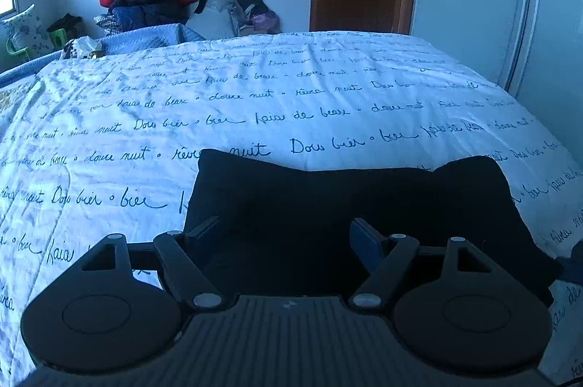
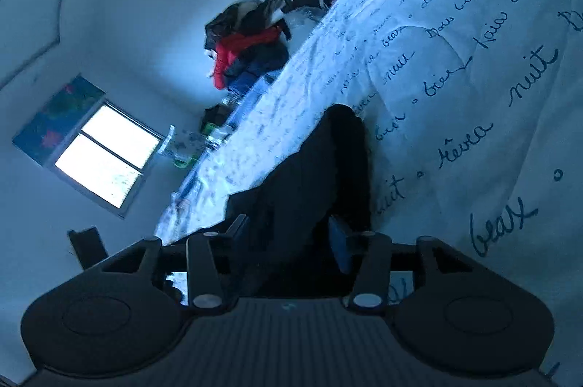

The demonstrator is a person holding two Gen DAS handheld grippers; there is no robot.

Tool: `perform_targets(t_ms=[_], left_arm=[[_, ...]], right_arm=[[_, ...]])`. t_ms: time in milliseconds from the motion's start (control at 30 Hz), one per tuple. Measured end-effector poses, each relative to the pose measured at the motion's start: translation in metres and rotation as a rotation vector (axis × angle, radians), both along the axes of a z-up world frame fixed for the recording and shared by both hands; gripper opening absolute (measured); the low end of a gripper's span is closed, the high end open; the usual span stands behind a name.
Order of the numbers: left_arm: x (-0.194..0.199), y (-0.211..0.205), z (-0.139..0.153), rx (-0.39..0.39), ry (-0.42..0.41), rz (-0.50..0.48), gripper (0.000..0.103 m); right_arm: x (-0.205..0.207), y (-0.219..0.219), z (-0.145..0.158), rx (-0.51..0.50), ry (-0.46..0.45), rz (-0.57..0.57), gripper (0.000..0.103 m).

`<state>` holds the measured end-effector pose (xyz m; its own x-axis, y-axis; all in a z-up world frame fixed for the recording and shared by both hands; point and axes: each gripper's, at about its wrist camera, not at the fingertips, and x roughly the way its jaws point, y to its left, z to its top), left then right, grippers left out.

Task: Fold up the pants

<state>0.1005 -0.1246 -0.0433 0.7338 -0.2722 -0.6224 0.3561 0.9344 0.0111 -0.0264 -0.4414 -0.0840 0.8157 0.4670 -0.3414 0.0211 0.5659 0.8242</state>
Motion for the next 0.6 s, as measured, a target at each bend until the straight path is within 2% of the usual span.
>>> perform_targets(t_ms=[233,400,500,533,600], left_arm=[[-0.001,0.005,0.0,-0.015,0.006,0.019,0.078],[0.002,0.009,-0.004,-0.02,0.031,0.038,0.078],[0.004,0.011,-0.004,-0.039,0.049,0.044,0.078],[0.003,0.012,-0.003,-0.039,0.045,0.046,0.078],[0.002,0.012,-0.001,-0.039,0.035,0.048,0.078]], right_arm=[[0.001,0.006,-0.009,0.033,0.048,-0.006,0.047],[-0.004,0.005,-0.016,0.177,0.022,0.018,0.047],[-0.001,0.01,-0.015,0.182,0.018,0.044,0.047],[-0.002,0.01,-0.014,0.185,0.018,0.031,0.048],[-0.007,0.003,-0.011,0.137,0.038,-0.082,0.048]])
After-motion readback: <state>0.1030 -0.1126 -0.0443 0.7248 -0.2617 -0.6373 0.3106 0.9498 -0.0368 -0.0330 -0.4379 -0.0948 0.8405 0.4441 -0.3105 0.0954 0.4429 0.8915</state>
